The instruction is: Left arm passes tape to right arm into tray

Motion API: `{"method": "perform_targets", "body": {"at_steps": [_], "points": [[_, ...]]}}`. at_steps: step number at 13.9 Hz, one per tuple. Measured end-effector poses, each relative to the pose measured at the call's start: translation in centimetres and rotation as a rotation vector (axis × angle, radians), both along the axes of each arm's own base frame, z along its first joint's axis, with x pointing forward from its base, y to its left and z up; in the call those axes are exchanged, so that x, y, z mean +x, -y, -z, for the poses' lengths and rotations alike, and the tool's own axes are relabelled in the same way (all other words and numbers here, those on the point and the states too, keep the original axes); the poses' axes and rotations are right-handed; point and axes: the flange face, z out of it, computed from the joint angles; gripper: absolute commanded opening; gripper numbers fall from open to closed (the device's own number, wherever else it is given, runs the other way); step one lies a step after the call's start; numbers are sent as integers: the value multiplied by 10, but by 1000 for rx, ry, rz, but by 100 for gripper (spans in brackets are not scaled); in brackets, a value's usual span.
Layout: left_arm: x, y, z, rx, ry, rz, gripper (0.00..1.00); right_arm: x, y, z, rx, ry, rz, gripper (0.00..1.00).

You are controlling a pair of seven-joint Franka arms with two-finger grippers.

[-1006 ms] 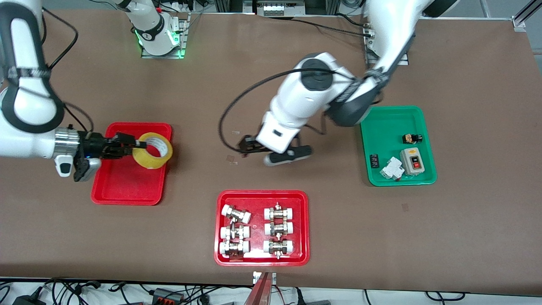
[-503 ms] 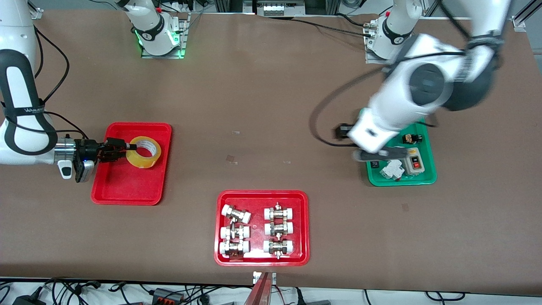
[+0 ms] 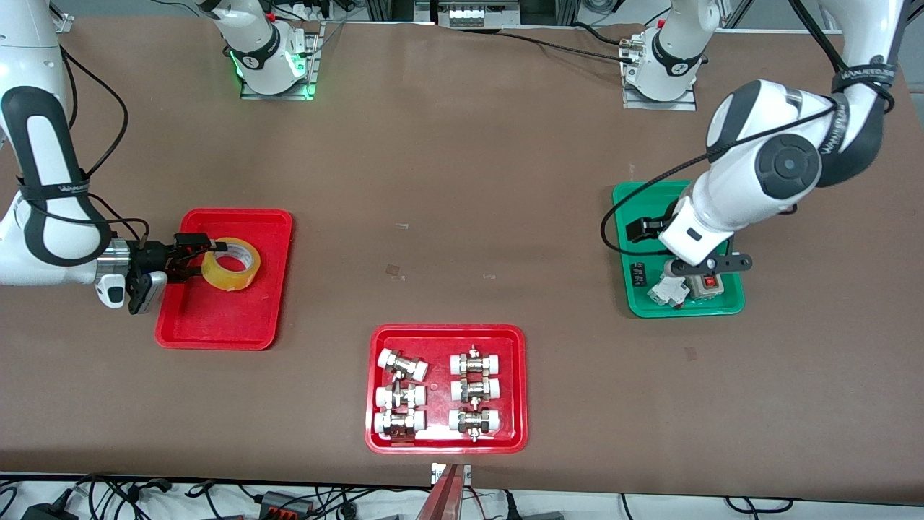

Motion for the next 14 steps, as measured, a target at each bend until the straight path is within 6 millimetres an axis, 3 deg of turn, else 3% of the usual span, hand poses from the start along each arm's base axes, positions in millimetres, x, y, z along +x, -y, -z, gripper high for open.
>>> {"method": "perform_targets", "body": {"at_steps": [2,4,8,10,14], "points": [[-12,-7,1,18,-1,-5,100,12,-12,-19,-95,64,-83,100],[-13,-11,-16,29,-2,-13,100,23,-32,-52,-177,133,-164,100],[2,-30,-106,37,20,-85,100,31,-61,-120,-331,198,-177,100],[7,-41,-133,30,39,-92,100,29,-71,-157,-378,202,-85,100],[5,-24,-130,19,28,-27,100,2,-88,-252,-479,166,119,100]]}}
